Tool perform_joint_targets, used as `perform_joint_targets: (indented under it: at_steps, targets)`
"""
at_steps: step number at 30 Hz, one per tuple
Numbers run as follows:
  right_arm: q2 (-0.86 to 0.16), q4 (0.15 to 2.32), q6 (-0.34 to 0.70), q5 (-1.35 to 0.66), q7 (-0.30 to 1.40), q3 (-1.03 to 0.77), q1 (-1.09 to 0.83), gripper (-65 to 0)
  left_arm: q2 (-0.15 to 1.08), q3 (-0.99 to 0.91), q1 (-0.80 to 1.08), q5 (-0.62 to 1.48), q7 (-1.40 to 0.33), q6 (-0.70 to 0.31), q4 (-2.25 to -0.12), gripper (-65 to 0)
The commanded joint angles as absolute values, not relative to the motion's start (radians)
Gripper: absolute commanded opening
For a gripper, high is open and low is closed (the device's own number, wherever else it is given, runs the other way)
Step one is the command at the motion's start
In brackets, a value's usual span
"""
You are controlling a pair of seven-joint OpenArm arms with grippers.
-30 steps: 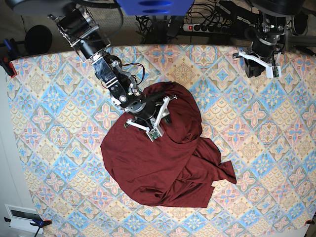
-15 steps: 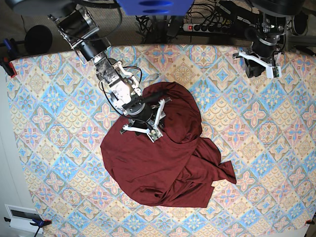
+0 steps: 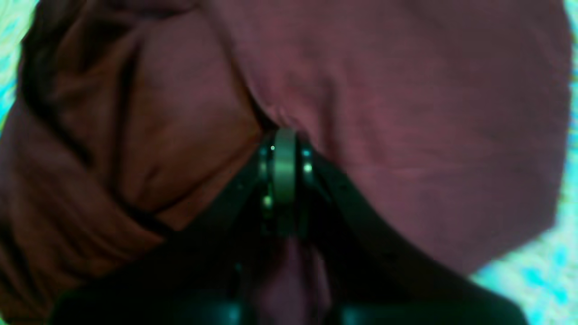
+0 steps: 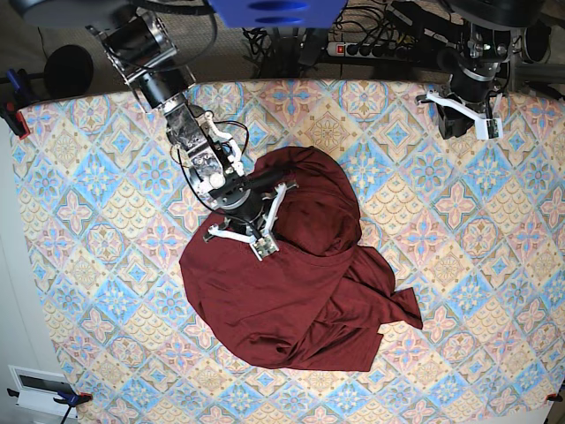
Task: Layout the t-shirt on the table in an organized manner, then fold the t-shirt properly
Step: 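Reach the right gripper down into the maroon t-shirt and grasp fabric, then pull the grasped fabric outward with the right gripper and release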
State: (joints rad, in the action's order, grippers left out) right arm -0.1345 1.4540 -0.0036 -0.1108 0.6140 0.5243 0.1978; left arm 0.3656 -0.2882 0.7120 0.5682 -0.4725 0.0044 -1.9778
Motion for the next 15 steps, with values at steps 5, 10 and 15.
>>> perform_joint_targets:
  at_steps: [5, 10, 15]
  targets:
    - [-0.151, 1.583, -0.007, -0.110, 0.590, 0.464, 0.163, -65.0, 0.377, -0.298, 0.719, 0.567, -0.452, 0.001, -1.995, -50.6]
    - [-0.225, 1.675, -0.007, -0.114, 0.590, 0.412, 0.157, -65.0, 0.381, -0.298, 0.717, 0.562, -0.450, 0.001, -1.995, -50.6]
    - [-0.305, 1.745, -0.008, -0.127, 0.590, 0.332, 0.134, -65.0, 0.392, -0.298, 0.694, 0.559, -0.452, 0.001, -1.995, -50.6]
